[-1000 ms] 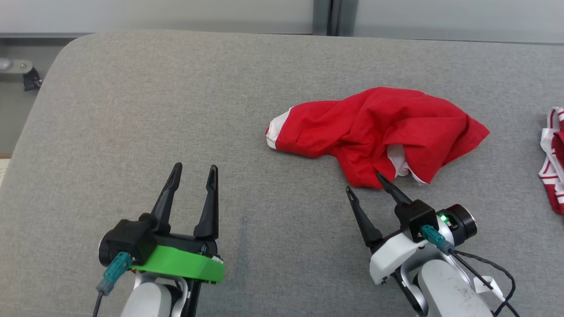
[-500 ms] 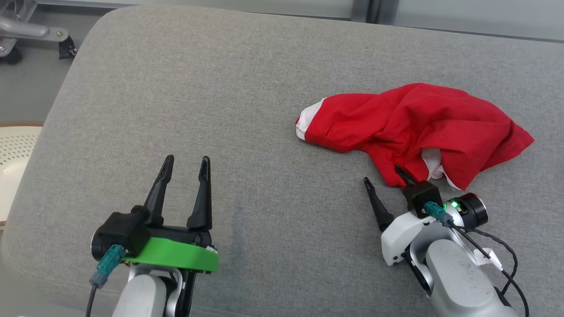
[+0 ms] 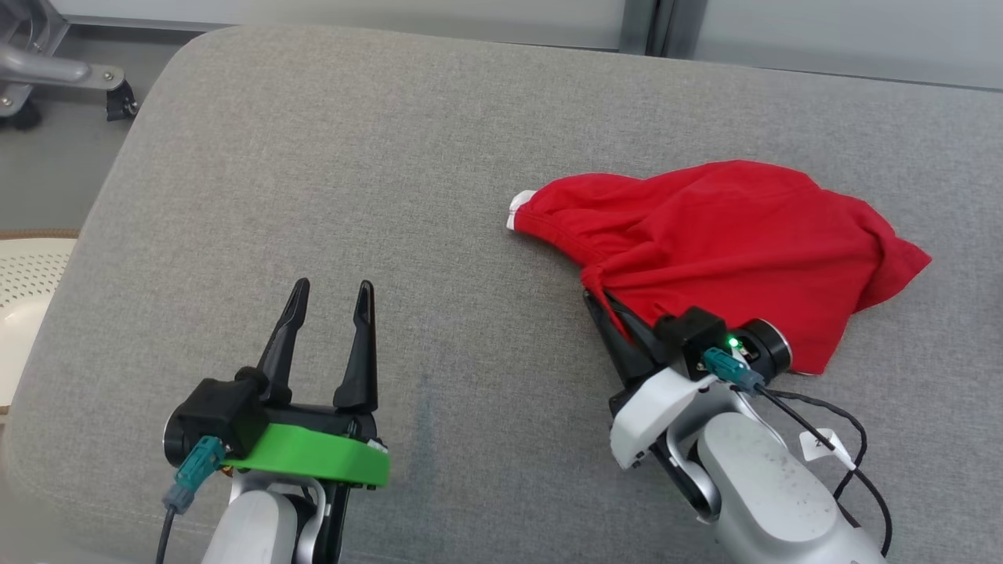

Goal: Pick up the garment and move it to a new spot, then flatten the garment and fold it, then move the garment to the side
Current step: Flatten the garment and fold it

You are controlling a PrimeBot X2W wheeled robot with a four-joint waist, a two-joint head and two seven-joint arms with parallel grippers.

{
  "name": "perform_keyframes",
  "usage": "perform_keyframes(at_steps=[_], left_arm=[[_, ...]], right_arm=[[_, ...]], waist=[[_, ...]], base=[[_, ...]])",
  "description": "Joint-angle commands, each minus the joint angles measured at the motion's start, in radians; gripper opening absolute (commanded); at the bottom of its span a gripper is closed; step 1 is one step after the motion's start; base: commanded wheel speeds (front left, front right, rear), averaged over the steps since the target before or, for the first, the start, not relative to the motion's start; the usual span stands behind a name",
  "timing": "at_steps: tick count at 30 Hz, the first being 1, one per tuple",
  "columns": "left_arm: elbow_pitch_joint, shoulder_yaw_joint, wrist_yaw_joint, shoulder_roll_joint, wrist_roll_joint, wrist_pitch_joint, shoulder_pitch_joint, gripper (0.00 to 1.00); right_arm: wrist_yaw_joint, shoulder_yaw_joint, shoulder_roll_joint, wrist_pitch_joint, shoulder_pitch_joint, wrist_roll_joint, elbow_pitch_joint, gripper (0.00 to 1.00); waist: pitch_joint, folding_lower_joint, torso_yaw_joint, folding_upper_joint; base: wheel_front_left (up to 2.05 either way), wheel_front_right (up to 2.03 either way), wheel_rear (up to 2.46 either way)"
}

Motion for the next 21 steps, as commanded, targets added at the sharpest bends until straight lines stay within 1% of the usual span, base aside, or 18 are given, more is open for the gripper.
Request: perform_keyframes(at_steps=[1,6,8,10,13,15,18,21], left_arm=[[0.001,0.002,0.001,0.001,0.004,-0.003,0.009,1.00],[-0.003,0.000,0.001,0.001,0.007,-0.003,0.017,1.00],[-0.005,-0.004,0.001,0.001,0.006,-0.003,0.016,1.00],[-0.006,-0.012,0.000,0.001,0.004,-0.003,0.011,1.00],[-0.005,-0.021,-0.003,0.001,-0.003,-0.003,-0.003,1.00],[-0.004,-0.024,-0.004,0.001,-0.008,-0.003,-0.012,1.00],[-0.003,-0.031,-0.005,0.001,-0.015,-0.003,-0.019,1.00],[-0.002,-0.044,-0.003,0.001,-0.029,-0.003,-0.031,1.00]], right_arm=[[-0.002,0.024,-0.002,-0.003,0.000,0.019,-0.024,0.00],[-0.002,0.122,-0.003,-0.001,-0.007,0.128,-0.105,0.00],[-0.002,0.151,-0.003,0.016,-0.021,0.164,-0.111,0.00],[-0.002,0.167,-0.009,0.035,-0.047,0.165,-0.097,0.00],[-0.002,0.187,-0.010,0.061,-0.084,0.226,-0.080,0.00],[-0.002,0.196,-0.033,0.085,-0.135,0.259,-0.057,0.00],[-0.001,0.204,-0.049,0.130,-0.191,0.326,-0.009,0.00],[-0.001,0.229,-0.089,0.182,-0.262,0.388,0.057,0.00]], waist=[[-0.008,0.0000,-0.009,0.0000],[-0.014,0.0000,-0.022,0.0000],[-0.010,0.0000,-0.023,0.0000],[-0.003,0.0000,-0.019,0.0000],[0.010,0.0000,-0.007,0.0000],[0.022,0.0000,0.005,0.0000],[0.036,0.0000,0.021,0.0000],[0.055,0.0000,0.044,0.0000]], base=[[0.00,0.00,0.00],[0.00,0.00,0.00],[0.00,0.00,0.00],[0.00,0.00,0.00],[0.00,0.00,0.00],[0.00,0.00,0.00],[0.00,0.00,0.00],[0.00,0.00,0.00]])
